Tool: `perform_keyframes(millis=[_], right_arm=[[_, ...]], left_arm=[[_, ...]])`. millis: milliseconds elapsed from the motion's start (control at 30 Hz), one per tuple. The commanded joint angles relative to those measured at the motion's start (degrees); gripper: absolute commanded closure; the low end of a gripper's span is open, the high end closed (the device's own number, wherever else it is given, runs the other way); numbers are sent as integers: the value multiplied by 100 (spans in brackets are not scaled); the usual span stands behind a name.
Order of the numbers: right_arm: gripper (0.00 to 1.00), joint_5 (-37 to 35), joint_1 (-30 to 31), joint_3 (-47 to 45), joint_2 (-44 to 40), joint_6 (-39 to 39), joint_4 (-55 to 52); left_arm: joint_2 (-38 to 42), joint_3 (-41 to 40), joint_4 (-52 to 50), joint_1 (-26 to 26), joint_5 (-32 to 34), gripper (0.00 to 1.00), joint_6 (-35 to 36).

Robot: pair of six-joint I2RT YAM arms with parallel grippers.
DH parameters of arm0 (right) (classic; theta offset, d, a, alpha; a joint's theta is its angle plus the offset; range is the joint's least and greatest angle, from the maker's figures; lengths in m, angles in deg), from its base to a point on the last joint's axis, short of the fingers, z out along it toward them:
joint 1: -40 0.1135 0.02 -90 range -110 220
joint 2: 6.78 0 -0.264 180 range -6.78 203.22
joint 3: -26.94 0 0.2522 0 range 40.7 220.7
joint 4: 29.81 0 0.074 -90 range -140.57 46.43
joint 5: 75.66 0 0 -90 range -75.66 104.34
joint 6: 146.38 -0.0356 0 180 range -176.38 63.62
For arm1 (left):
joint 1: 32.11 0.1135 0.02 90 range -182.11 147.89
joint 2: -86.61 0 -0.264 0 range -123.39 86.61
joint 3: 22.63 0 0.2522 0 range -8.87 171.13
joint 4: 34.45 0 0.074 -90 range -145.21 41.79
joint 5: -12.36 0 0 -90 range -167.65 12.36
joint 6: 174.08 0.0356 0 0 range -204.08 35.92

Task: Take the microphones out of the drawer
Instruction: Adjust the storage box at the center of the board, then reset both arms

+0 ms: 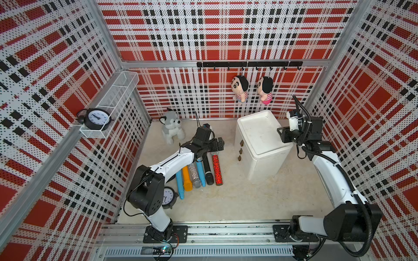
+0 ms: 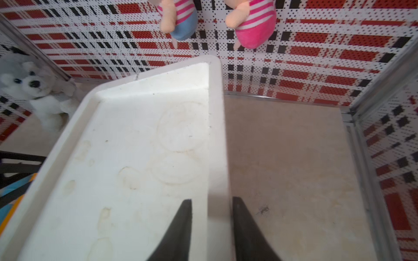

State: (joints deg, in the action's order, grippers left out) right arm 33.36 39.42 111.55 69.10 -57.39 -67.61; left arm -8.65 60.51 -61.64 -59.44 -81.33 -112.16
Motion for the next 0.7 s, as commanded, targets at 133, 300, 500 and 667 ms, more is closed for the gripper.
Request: perform_keyframes(millis=[133,300,500,667], right_arm=[[0,471,112,324,147,18,-144],[0,562,52,789,156,121,-241],[0,1351,-598,914,2,-230,100],[0,1342,-1171,412,-320,-461,493]], left_arm=[[293,-92,-151,379,756,2,57],[314,-169,-196,444,1398,2,92],[591,-575,116,585,1880,2,384],[1240,-1463,1013,811,2016,2,541]])
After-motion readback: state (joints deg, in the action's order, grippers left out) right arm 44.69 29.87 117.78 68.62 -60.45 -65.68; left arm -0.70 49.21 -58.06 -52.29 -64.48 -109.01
